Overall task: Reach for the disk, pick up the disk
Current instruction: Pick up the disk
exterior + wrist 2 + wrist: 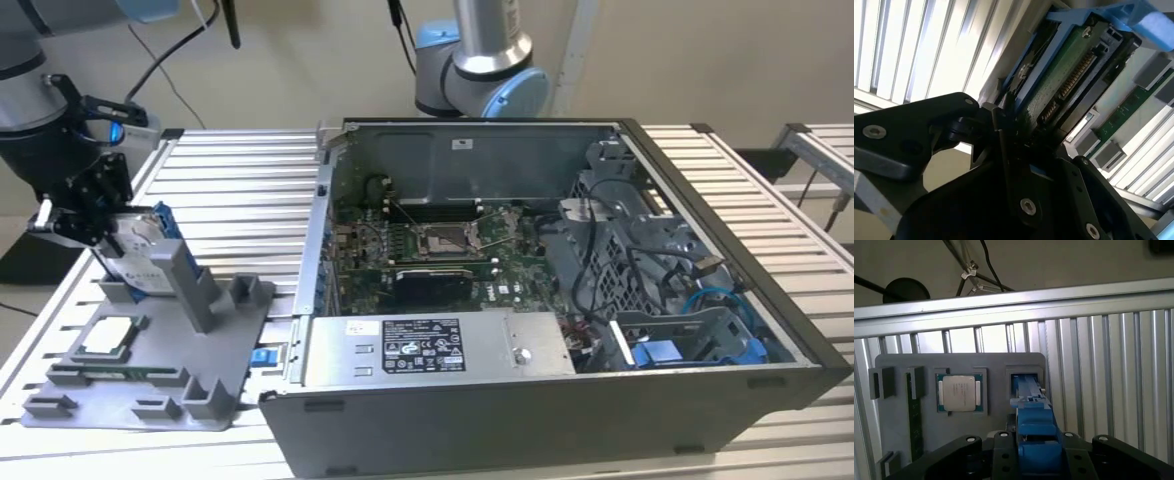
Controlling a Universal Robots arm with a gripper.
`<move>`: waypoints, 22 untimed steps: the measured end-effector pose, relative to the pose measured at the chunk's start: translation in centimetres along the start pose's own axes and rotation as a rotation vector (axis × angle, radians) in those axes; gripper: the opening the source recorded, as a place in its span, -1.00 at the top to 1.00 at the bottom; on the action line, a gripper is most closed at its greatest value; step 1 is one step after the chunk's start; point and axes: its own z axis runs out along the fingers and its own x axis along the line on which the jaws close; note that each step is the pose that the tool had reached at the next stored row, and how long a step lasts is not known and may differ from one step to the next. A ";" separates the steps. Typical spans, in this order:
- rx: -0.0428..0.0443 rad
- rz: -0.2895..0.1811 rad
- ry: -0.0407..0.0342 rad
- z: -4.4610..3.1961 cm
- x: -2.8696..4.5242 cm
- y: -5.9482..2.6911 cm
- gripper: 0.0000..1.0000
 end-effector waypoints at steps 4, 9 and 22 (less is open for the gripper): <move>0.0000 0.000 0.0000 0.00 0.00 0.00 1.00; -0.0001 0.000 0.0000 0.01 0.00 0.00 1.00; 0.0013 0.010 0.0087 0.01 0.01 0.01 1.00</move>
